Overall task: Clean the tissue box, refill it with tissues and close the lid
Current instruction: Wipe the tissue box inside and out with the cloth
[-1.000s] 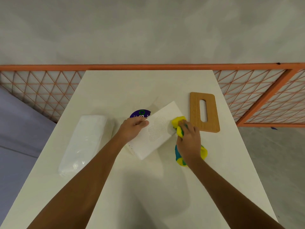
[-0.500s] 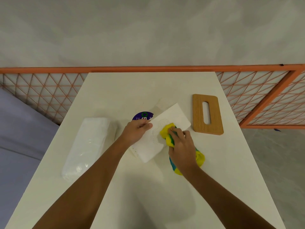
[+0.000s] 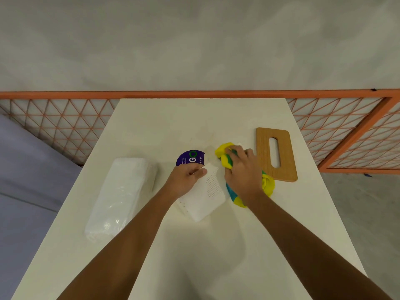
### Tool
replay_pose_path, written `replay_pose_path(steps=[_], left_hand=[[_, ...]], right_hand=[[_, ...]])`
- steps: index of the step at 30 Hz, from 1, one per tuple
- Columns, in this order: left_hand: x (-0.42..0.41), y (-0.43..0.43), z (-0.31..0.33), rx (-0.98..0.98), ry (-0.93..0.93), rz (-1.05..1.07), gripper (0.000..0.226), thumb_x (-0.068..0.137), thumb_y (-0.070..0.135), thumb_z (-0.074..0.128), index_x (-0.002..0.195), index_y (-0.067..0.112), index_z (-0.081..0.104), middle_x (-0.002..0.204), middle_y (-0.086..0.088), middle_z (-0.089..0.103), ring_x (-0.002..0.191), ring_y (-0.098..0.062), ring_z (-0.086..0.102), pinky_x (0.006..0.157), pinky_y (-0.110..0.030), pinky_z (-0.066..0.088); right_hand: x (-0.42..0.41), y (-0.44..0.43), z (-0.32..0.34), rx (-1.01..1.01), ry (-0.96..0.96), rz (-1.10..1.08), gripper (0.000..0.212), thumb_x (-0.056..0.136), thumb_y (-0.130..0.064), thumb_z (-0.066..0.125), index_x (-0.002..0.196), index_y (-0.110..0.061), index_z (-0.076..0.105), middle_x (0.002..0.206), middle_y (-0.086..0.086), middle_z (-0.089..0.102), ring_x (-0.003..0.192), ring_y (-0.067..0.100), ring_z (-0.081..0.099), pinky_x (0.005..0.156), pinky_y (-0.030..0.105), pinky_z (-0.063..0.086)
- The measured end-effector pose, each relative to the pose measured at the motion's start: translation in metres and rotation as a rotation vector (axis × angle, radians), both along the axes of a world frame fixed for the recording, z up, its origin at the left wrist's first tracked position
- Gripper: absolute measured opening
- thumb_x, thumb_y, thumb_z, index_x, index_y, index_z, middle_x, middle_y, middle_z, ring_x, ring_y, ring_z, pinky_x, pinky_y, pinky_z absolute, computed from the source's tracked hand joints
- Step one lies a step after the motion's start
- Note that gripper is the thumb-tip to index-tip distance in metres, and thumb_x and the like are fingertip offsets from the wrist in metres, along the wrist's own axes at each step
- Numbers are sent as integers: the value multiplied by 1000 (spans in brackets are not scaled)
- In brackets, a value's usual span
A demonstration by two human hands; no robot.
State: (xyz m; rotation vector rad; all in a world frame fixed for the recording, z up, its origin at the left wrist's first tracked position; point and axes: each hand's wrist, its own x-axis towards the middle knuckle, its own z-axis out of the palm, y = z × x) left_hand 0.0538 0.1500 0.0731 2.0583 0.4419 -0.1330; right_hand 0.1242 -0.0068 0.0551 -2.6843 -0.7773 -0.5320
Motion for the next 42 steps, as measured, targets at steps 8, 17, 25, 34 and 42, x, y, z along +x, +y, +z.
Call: replay_pose_path(steps=[8, 17, 25, 34, 42], left_hand=[[-2, -3, -1, -36, -17, 17, 19, 93, 25, 54, 101, 15, 68, 91, 1, 64, 86, -14, 58, 82, -28, 47], [-1, -16, 9, 216, 5, -238, 25, 95, 29, 50, 115, 22, 64, 96, 13, 61, 85, -4, 52, 74, -15, 40], [-9, -24, 1, 488, 86, -459, 25, 94, 33, 51, 115, 26, 61, 111, 8, 66, 94, -10, 61, 78, -20, 42], [-16, -8, -16, 645, 175, -503, 21, 95, 26, 47, 112, 25, 59, 106, 1, 68, 88, -18, 57, 86, -30, 44], [-14, -64, -1, 809, 91, -403, 43, 89, 47, 50, 127, 27, 52, 127, 6, 58, 120, -17, 49, 104, -26, 30]], right_hand=[[18, -7, 8, 113, 132, -88, 39, 81, -26, 43, 95, -3, 71, 97, 15, 67, 74, 36, 60, 68, 39, 51], [15, -62, 26, 940, 861, -300, 28, 93, -24, 53, 116, -9, 58, 98, 3, 57, 95, 21, 53, 84, 29, 39], [-12, -106, 7, 977, 1080, -380, 16, 89, -18, 58, 104, -13, 58, 102, 8, 60, 97, 27, 57, 89, 34, 44], [-45, -110, -17, 943, 1233, -362, 12, 88, -17, 59, 96, -8, 59, 97, 10, 62, 89, 25, 58, 78, 30, 43], [-50, -114, -24, 901, 1270, -324, 13, 88, -23, 59, 90, -10, 59, 93, 9, 62, 88, 24, 58, 89, 36, 46]])
